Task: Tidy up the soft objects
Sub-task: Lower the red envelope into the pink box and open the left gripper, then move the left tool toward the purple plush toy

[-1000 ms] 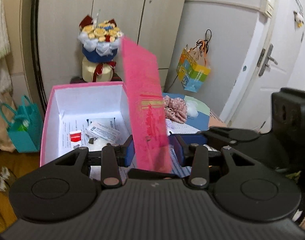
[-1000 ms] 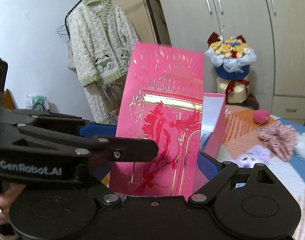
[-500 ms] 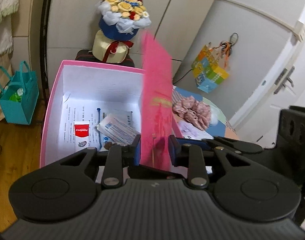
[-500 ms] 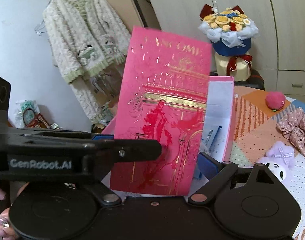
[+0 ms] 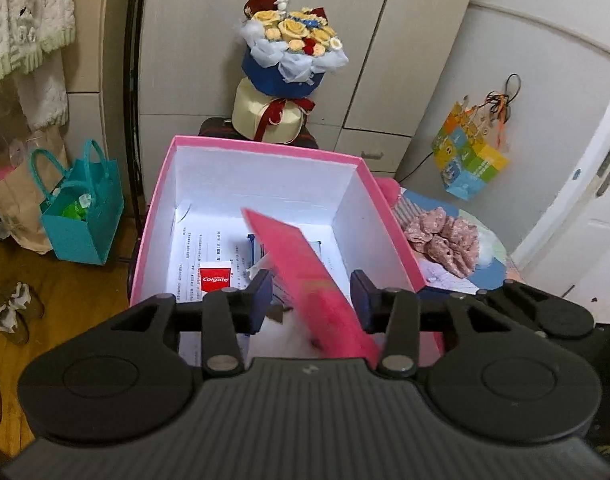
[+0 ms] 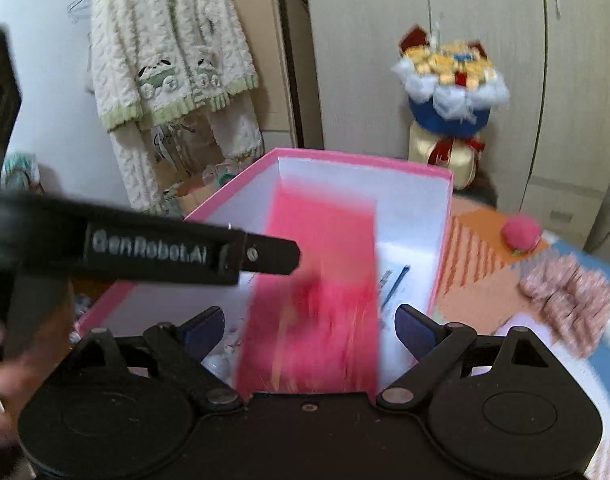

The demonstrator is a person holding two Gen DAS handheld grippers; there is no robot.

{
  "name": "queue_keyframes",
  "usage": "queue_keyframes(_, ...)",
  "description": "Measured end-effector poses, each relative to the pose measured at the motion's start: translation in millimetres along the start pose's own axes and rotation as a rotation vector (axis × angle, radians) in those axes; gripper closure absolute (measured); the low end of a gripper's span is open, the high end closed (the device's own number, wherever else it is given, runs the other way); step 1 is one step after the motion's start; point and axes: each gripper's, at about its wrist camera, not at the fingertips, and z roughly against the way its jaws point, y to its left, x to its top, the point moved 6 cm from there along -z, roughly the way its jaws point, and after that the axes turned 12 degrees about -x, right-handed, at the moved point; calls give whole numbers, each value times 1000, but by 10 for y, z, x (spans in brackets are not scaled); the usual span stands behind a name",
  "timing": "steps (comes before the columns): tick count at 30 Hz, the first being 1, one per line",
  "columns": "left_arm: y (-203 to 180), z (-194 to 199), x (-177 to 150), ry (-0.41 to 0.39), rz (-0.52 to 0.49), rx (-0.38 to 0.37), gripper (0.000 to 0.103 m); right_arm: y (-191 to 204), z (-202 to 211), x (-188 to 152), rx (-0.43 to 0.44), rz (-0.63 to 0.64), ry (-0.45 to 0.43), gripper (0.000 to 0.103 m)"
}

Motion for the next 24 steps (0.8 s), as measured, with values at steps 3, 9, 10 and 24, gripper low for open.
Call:
queue_keyframes(3, -38, 153, -7, -13, -7, -18, 54, -13, 173, -48, 23, 25, -52, 8)
queue_keyframes(9, -199, 436, -91, -17, -44, -34, 45, -180, 558, -173, 112, -26, -110, 8)
queue_keyframes(10, -248, 481, -109, -14, -53, -45, 43, -215, 631, -192, 116, -29, -120, 8)
queue_keyframes(24, -1298, 708, -381, -13, -281, -128, 26, -1013, 1561, -655, -39, 7, -216, 8)
